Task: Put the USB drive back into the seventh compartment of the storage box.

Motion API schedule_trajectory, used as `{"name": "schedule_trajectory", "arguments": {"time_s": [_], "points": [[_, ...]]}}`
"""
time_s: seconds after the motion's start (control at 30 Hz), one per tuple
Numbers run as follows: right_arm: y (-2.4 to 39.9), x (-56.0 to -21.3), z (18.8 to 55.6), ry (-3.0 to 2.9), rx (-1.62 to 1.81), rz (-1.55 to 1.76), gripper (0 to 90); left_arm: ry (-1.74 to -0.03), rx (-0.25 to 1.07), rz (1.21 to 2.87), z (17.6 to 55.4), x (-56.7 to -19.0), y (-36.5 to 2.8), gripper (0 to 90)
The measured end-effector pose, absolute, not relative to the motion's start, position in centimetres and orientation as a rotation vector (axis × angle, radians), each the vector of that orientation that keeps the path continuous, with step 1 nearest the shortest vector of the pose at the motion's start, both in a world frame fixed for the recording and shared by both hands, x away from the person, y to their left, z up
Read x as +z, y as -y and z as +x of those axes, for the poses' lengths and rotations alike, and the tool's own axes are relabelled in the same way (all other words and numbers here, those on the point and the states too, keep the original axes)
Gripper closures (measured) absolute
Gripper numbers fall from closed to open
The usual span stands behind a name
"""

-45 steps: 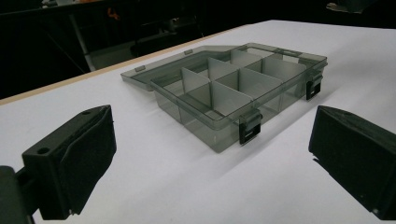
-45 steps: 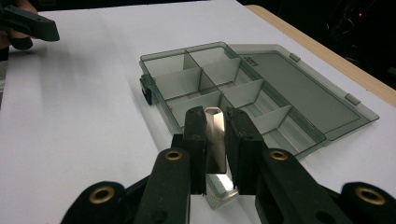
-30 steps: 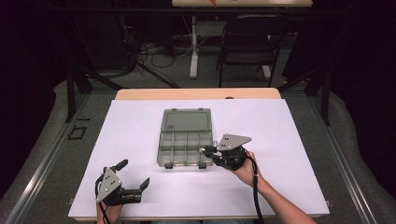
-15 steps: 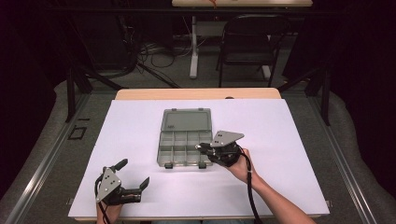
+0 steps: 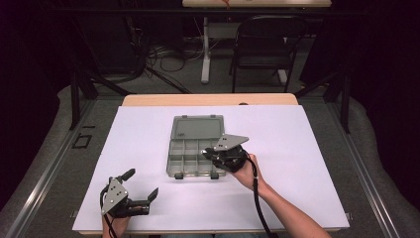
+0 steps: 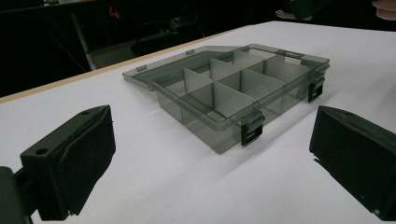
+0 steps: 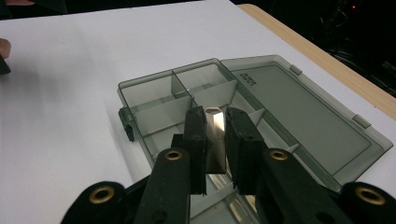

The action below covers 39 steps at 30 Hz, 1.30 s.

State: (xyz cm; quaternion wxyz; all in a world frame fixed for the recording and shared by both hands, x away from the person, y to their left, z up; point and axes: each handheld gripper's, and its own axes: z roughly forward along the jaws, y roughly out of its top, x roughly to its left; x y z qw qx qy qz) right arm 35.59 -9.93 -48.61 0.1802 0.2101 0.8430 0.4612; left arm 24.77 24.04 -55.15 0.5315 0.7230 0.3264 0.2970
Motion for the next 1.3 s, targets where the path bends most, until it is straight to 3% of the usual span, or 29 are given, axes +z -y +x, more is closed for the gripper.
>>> {"name": "schedule_trajectory", "arguments": {"time_s": [1.3], "points": [[7.3, -51.0, 37.5, -2.404, 1.212, 0.846, 79.3, -0.780, 0.720, 1.724, 24.6, -55.0, -24.0, 0.5]]}}
